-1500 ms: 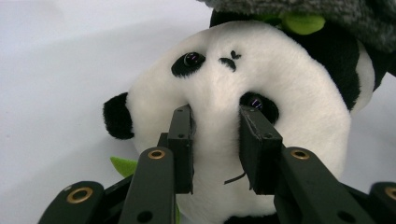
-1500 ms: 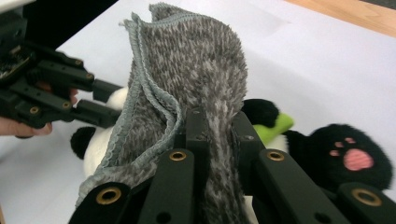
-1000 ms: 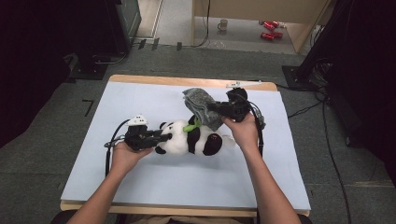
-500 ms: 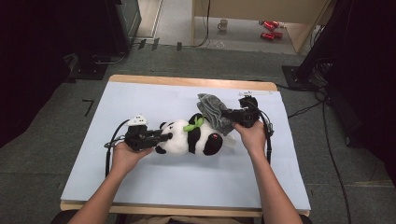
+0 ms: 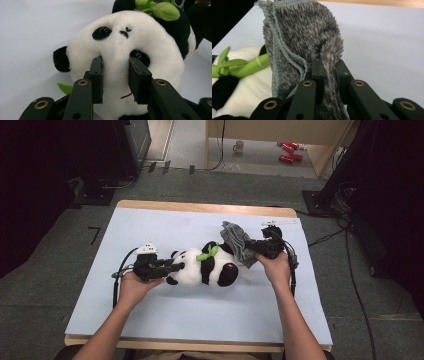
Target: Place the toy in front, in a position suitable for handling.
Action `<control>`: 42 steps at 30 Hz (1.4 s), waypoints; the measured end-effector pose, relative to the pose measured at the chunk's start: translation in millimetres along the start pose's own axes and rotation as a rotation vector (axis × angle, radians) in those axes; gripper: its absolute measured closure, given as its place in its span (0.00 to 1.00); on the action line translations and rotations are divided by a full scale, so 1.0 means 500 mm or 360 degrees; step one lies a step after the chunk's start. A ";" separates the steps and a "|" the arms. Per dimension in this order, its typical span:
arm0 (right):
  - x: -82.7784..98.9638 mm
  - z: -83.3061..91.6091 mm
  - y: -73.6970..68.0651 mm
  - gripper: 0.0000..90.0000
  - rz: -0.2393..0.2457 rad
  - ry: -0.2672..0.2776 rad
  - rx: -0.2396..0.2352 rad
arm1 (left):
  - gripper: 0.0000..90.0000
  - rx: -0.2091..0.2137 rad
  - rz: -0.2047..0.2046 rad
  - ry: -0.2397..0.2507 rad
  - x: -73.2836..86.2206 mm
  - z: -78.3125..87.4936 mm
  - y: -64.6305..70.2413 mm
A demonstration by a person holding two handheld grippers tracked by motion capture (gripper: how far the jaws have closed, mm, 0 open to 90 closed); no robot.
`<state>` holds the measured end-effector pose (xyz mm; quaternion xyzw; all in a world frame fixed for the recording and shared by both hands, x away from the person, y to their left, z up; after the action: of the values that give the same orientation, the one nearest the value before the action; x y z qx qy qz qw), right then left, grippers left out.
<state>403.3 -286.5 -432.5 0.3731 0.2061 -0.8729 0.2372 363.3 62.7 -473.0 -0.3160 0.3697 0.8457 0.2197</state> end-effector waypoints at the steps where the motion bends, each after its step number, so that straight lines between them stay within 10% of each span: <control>1: 0.004 0.002 0.009 0.91 -0.0015 -0.0009 0.0022 | 0.74 0.0003 0.0000 0.0003 0.000 0.000 0.000; 12: 0.000 0.055 0.044 0.91 -0.0105 0.0106 0.0087 | 0.74 0.0008 -0.0009 0.0002 0.001 0.001 0.000; 20: -0.045 0.088 0.008 0.91 -0.0051 0.0243 0.0027 | 0.74 0.0002 -0.0015 0.0008 0.006 0.002 0.004; 33: -0.071 0.023 -0.078 0.91 0.0041 0.0205 -0.0206 | 0.74 -0.0013 -0.0024 0.0013 0.012 0.005 0.009; 42: -0.041 -0.014 -0.066 0.91 0.0024 0.0134 -0.0184 | 0.73 -0.0003 0.0003 -0.0009 0.008 0.006 0.006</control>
<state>400.8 -250.8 -415.6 0.3967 0.2632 -0.8413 0.2561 357.7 63.7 -472.7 -0.3135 0.3687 0.8471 0.2196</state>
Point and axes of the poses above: each handheld gripper's, and its own axes: z roughly backward along the jaws, x roughly out of its underside, y roughly to its right, the point moved 4 cm from there along -z, roughly forward along the jaws, and after that the axes turned 14 degrees about z, right-handed, at the moved point
